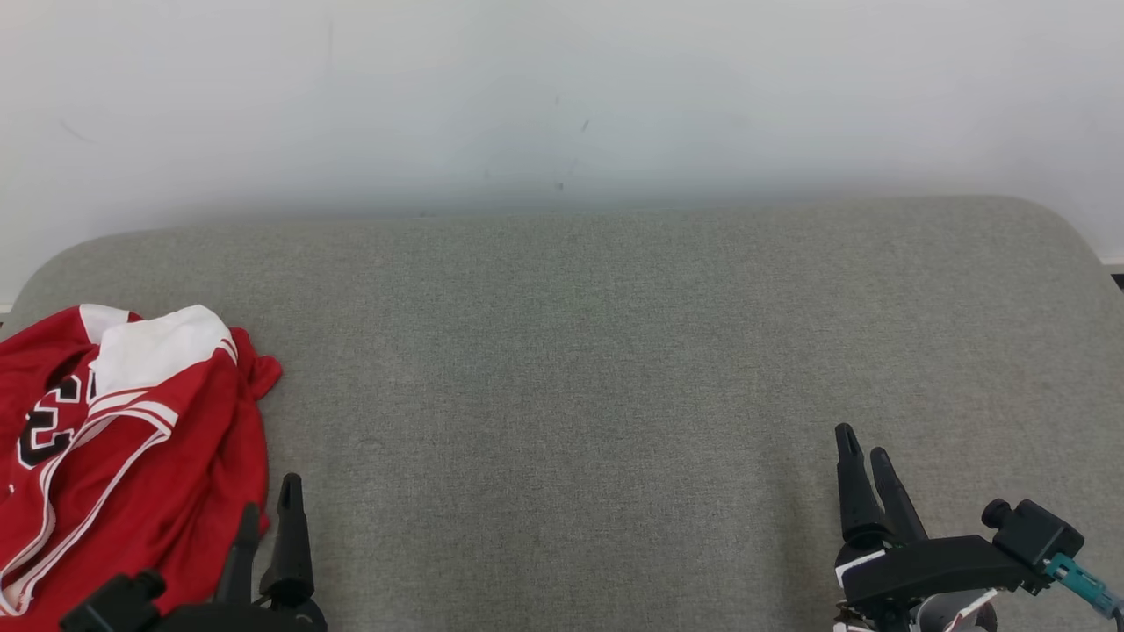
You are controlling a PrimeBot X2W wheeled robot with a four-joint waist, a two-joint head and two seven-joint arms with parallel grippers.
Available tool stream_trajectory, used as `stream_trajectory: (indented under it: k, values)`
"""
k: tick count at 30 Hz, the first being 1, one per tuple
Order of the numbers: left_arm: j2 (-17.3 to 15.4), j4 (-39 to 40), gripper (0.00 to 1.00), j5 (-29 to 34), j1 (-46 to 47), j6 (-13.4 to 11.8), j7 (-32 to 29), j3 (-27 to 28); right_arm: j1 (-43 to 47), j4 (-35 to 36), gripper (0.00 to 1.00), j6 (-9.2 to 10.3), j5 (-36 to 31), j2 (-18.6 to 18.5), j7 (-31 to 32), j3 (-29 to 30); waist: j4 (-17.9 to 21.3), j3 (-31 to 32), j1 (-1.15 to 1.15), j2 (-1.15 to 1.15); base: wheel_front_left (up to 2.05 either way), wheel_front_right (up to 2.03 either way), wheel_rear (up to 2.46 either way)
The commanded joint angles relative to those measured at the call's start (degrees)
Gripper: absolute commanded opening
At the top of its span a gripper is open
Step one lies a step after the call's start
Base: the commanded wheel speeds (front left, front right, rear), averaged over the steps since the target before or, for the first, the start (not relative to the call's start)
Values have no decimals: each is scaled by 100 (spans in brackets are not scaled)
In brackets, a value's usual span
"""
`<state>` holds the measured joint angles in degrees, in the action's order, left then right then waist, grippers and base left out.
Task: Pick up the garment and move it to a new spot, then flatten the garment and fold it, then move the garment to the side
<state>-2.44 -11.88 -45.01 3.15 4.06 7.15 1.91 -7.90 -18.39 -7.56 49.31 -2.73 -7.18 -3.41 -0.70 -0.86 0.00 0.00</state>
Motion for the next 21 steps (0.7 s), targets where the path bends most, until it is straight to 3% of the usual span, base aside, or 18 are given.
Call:
stream_trajectory:
  k: [1,21]
  values:
    - [-35,43,100,241,100,7,67,4,-100,17,100,7,-248,-16,-63,-25,-4,0,0,0,0,0,0]
    - [-43,-83,100,1728,183,-32,344,-72,-139,-230,100,10,-1423,-18,-338,-137,-14,-2,0,0,0,0,0]
